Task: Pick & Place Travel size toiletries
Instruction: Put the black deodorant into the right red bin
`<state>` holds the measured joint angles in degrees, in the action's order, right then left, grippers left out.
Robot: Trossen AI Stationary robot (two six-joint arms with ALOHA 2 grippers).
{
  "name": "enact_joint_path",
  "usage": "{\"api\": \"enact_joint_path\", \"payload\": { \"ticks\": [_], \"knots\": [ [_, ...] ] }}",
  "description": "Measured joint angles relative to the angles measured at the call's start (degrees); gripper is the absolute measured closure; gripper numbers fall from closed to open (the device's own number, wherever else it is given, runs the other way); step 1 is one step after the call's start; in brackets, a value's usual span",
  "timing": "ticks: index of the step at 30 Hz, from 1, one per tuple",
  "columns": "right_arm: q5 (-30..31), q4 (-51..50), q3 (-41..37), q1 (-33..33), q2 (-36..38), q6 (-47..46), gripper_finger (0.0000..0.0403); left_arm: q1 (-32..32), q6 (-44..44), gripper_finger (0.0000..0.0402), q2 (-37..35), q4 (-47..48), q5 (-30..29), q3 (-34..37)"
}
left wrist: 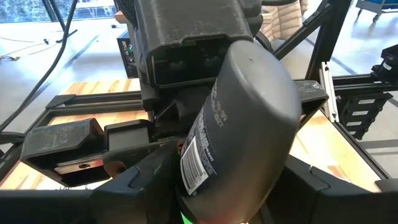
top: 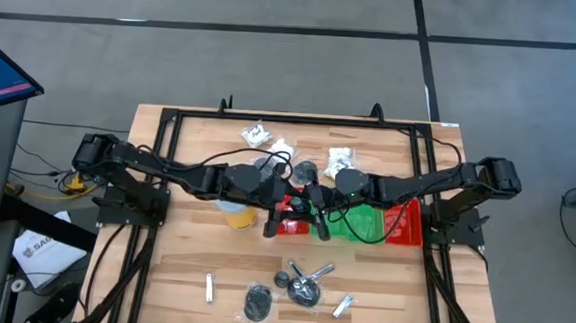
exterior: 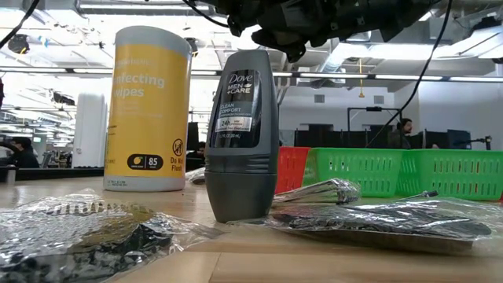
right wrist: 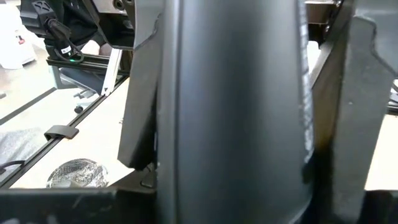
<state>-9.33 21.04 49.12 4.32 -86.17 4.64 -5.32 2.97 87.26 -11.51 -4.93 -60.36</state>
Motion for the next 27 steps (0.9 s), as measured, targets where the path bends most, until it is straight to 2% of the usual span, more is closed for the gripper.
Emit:
{"api": "enact_joint_path", "payload": {
  "ticks": [11, 23, 27],
  "knots": [
    [0.14, -0.26, 0.00, -0.27, 0.06, -1.43, 0.0236, 0.00, 0.28, 0.0199, 0.00, 0.07, -1.81, 0.00],
    [3.19, -6.83, -0.67, -0.46, 6.32, -1.69, 0.0238, 0.02, 1.56, 0.0198, -2.18, 1.72, -5.55, 0.00],
    [3.31, -10.71, -0.78, -0.52, 7.92, -1.69, 0.0238, 0.07, 1.48, 0.0198, -4.05, 5.17, -6.49, 0.09]
  ]
}}
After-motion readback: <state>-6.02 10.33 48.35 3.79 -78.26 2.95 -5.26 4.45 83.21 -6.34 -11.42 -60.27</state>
